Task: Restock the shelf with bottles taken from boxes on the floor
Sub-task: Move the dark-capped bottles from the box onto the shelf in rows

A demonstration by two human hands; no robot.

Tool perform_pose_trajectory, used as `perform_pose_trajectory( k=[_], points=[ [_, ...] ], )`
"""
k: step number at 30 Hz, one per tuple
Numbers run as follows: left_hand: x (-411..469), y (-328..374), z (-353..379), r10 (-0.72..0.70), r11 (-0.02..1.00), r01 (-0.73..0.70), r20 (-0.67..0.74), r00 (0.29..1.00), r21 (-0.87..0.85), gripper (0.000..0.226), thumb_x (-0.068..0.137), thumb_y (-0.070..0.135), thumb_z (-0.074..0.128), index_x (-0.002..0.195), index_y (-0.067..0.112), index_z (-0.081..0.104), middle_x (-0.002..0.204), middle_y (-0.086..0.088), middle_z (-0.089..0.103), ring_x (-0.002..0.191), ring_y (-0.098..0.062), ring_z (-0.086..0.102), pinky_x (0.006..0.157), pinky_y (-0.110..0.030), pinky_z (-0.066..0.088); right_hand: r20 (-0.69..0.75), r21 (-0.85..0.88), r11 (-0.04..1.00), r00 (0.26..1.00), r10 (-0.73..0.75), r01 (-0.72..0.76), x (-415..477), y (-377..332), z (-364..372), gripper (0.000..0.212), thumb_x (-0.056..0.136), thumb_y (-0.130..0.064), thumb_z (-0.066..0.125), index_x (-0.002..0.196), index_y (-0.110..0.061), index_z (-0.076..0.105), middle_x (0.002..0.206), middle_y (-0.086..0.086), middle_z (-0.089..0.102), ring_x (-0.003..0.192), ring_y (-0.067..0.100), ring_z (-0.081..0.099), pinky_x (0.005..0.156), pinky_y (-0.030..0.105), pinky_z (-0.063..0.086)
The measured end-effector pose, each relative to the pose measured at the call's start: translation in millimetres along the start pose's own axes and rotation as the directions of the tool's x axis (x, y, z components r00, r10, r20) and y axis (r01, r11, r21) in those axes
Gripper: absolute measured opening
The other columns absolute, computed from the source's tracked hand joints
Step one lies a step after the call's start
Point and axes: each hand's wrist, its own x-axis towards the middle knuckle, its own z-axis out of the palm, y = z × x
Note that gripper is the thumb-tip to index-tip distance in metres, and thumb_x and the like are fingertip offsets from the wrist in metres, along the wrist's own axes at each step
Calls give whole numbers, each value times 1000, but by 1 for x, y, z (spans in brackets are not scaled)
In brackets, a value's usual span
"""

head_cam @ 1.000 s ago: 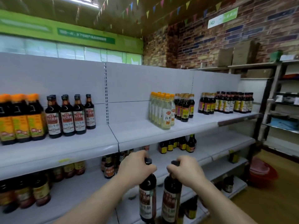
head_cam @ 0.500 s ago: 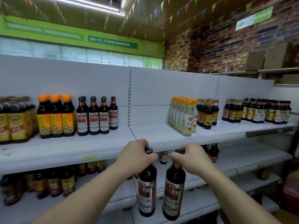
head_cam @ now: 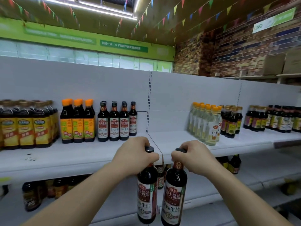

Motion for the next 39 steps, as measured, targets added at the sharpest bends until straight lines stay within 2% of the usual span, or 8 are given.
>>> perform_pose_trajectory(
  k=[12,16,19,23,29,32,37,39],
  points=[
    [24,-85,-70,54,998,-54,10,998,-41,25,72,47,69,77,24,60,77,5,62,71,-16,59,61,-34,50,-7,-35,999,1000,-3,3,37,-79,60,24,79,-34,74,70,-11,73,47,-5,49,46,18,50,44,32,42],
    [29,-109,-89,56,998,-57,-11,998,-41,29,71,47,69,76,20,59,72,3,60,65,-17,56,58,-32,45,-9,-54,998,1000,-27,27,47,-101,80,26,79,-34,75,73,-9,74,47,-4,48,46,16,49,52,48,54],
    [34,-123,-102,38,999,-39,-25,999,-36,28,72,48,70,77,22,60,74,2,62,67,-17,58,59,-33,47,0,-46,998,999,-34,33,57,-117,92,24,78,-34,75,73,-10,75,47,-7,51,45,12,49,53,41,55],
    [44,-138,-116,19,999,-20,-54,998,-25,26,75,45,72,74,23,59,72,4,57,67,-17,55,56,-31,42,36,-31,998,998,-48,49,74,-136,101,20,79,-33,74,70,-16,77,48,-9,56,47,9,52,59,43,60],
    [64,-151,-125,-17,1000,17,-96,995,-6,31,74,48,74,77,19,62,73,2,61,67,-17,58,60,-35,48,56,0,993,991,-121,121,110,-156,107,21,75,-35,73,69,-15,77,57,0,61,54,17,59,60,49,60],
    [77,-154,-126,-24,1000,23,-125,992,-11,30,72,42,73,74,14,64,66,-2,61,59,-16,53,55,-33,44,63,15,986,984,-166,165,130,-162,108,23,74,-35,72,70,-13,77,54,-2,57,53,13,56,58,41,61],
    [104,-148,-126,-39,999,40,-183,982,1,25,74,40,74,73,17,65,68,-6,66,59,-21,62,54,-40,52,88,94,968,966,-241,233,166,-165,105,24,74,-33,73,68,-11,75,46,-9,50,45,5,52,48,28,55],
    [117,-146,-125,-50,998,56,-203,978,21,28,76,43,74,78,16,67,72,-10,67,59,-19,58,54,-36,47,107,77,964,959,-264,256,182,-165,102,20,73,-33,73,67,-14,76,45,-8,48,44,7,53,55,39,61]
  ],
)
